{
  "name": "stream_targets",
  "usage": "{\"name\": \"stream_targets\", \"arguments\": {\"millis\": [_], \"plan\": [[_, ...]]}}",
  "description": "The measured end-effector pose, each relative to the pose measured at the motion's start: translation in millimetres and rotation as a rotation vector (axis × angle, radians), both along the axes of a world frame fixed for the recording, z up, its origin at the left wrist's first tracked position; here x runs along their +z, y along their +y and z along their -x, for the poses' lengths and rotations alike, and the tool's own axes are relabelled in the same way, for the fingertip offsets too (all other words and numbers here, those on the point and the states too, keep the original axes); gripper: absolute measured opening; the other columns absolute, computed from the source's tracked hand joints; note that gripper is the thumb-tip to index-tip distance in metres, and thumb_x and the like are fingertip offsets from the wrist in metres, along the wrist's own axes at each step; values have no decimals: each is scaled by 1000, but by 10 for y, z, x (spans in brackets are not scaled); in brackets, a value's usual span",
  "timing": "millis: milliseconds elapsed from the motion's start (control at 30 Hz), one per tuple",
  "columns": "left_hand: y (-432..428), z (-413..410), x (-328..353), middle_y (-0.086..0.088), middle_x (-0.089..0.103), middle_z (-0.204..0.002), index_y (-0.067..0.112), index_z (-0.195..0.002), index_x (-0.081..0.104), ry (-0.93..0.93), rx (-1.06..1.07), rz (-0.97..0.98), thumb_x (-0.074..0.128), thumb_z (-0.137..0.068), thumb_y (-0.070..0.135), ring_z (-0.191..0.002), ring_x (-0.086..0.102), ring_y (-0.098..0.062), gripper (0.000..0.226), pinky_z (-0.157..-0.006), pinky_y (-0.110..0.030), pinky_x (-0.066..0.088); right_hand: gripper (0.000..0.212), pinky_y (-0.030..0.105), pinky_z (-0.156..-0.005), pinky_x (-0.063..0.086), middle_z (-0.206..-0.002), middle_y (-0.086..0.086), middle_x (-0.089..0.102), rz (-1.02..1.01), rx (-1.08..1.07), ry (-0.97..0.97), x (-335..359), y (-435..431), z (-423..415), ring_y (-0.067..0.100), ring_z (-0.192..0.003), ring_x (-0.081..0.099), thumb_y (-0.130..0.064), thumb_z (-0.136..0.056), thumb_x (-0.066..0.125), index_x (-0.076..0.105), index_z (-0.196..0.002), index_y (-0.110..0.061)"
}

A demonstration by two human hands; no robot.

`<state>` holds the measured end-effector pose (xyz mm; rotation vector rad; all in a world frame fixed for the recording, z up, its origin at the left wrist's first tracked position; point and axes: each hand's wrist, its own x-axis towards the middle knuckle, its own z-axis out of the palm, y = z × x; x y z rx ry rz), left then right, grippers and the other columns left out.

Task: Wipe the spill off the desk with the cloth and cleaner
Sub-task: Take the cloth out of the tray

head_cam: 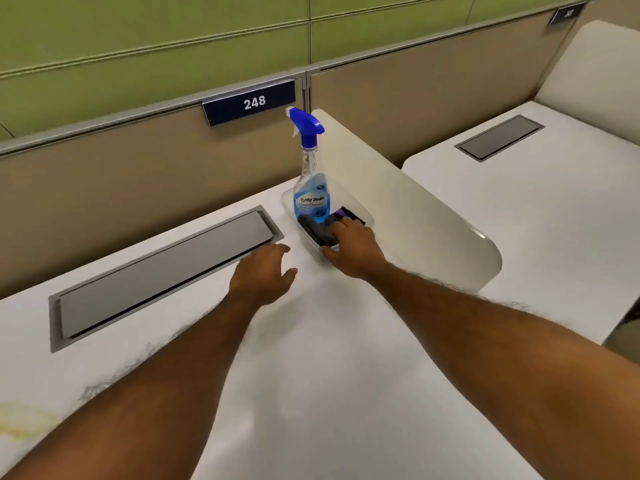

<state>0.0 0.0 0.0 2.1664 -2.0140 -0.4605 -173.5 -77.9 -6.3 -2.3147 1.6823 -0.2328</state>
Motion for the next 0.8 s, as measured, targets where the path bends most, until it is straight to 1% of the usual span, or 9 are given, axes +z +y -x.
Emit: {"name": "stream_targets", "arguments": {"millis": [67,133,200,300,367,467,567,700,800], "plan": [[-193,75,0,-4,34,-156,20,-146,35,30,1,-39,58,-92,42,-142,33,-25,63,-113,-42,34,50,39,-100,48,-128,3,59,-44,7,9,-13,-123,-21,22,-115,54,-47,-89,61,53,-130,-19],[-361,148,16,-1,21,-162,21,-152,24,55,-40,-43,61,-90,40,-147,24,-24,74,-116,-42,29,46,37,-93,51,-122,3,64,-86,29,15,-30,-210,-28,21,-108,59,-47,-92,56,54,-128,-19],[-443,218,-49,1,11,-164,22,-154,16,26,-98,-37,63,-89,39,-148,19,-23,82,-117,-42,26,41,37,-91,50,-116,2,67,-115,42,36,-72,-281,-20,21,-103,61,-46,-95,51,55,-126,-19],[-498,265,-166,2,3,-165,23,-155,11,-62,-152,-78,61,-90,39,-150,12,-23,84,-120,-44,20,38,39,-92,47,-110,3,67,-133,51,75,-141,-374,-5,21,-98,59,-45,-97,48,54,-124,-19],[-498,284,-230,2,0,-165,24,-155,9,-81,-159,-115,61,-91,38,-151,8,-23,84,-120,-43,17,34,38,-90,50,-105,4,67,-157,49,47,-161,-409,-15,19,-91,58,-41,-98,47,57,-120,-18],[-495,312,-302,2,-2,-165,24,-156,6,-79,-154,-127,61,-91,38,-151,7,-23,86,-120,-42,16,28,36,-83,55,-98,5,68,-188,45,-13,-171,-429,-22,19,-86,60,-35,-98,48,60,-113,-16],[-496,340,-296,1,0,-165,24,-156,6,-76,-149,-109,58,-92,38,-151,7,-23,83,-121,-44,13,25,36,-82,56,-99,6,69,-180,22,-54,-190,-461,-21,21,-87,62,-31,-98,49,61,-111,-14],[-532,328,-196,1,11,-164,22,-155,15,19,-150,-20,37,-98,33,-150,12,-21,62,-121,-50,10,28,37,-88,56,-108,7,68,-167,14,-161,-90,-526,-21,23,-95,65,-31,-96,51,61,-115,-12],[-586,338,-57,1,17,-163,18,-154,19,118,-135,40,26,-88,37,-149,16,-18,69,-120,-49,13,30,37,-89,55,-108,8,68,-91,29,-228,84,-571,8,23,-94,65,-32,-98,47,62,-114,-11]]}}
